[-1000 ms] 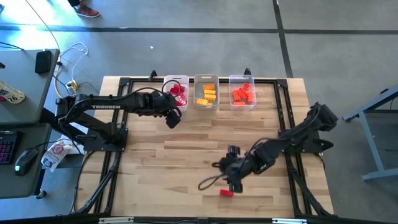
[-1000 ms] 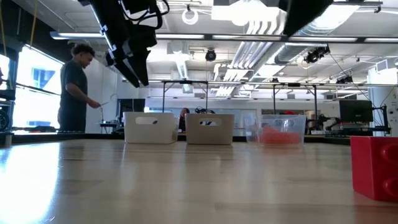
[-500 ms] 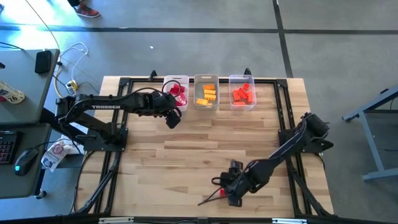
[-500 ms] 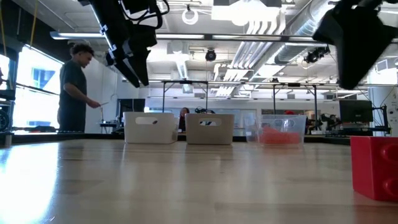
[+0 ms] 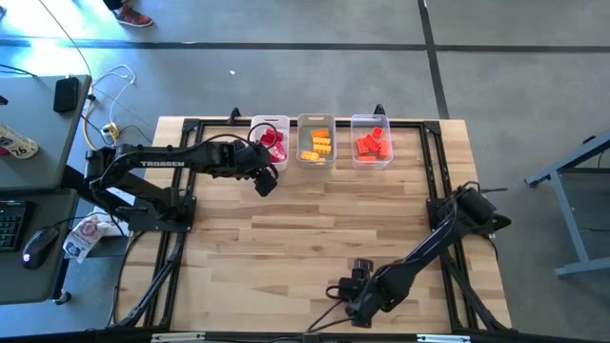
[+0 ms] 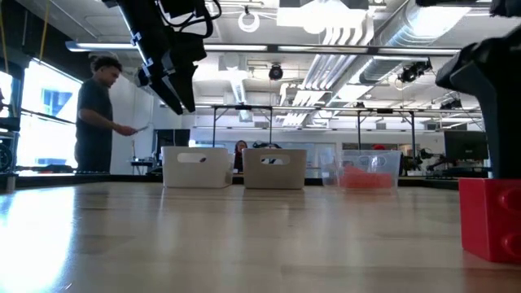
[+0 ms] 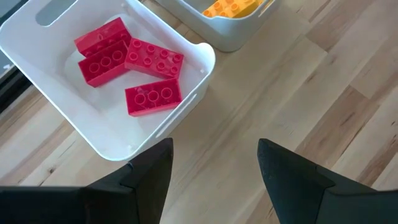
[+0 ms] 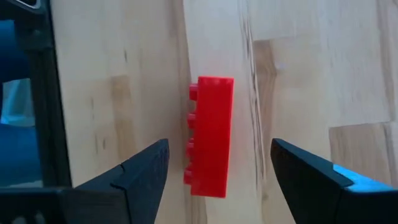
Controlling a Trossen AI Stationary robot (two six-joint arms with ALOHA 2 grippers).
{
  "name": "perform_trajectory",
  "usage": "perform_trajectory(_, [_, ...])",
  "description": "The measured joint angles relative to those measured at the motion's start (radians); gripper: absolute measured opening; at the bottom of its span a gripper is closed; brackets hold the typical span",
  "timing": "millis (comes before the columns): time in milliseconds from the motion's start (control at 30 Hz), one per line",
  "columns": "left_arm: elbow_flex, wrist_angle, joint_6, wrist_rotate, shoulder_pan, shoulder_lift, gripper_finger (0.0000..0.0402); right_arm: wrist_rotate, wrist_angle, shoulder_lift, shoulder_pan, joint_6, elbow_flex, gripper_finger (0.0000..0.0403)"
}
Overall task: Sort & place blocks by color
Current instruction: Put the red game piece into the white bin
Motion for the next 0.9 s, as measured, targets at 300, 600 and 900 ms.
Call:
perform_trajectory(300, [-0.001,0.001,0.001,0.0,0.0,0.0,0.022,-0.011,0.025,0.068,0.0,0.0,0.0,0.0255])
perform_trajectory(600, [-0.001,0.001,0.002,0.0,0.0,0.0,0.022,-0.011,0.028,0.071,-0.006,0.018,0.0,0.0109])
perform_trajectory(900, [-0.001,0.0,0.007,0.003,-0.012,0.0,0.022,-0.023,0.074,0.035,-0.083,-0.035,0.0,0.007])
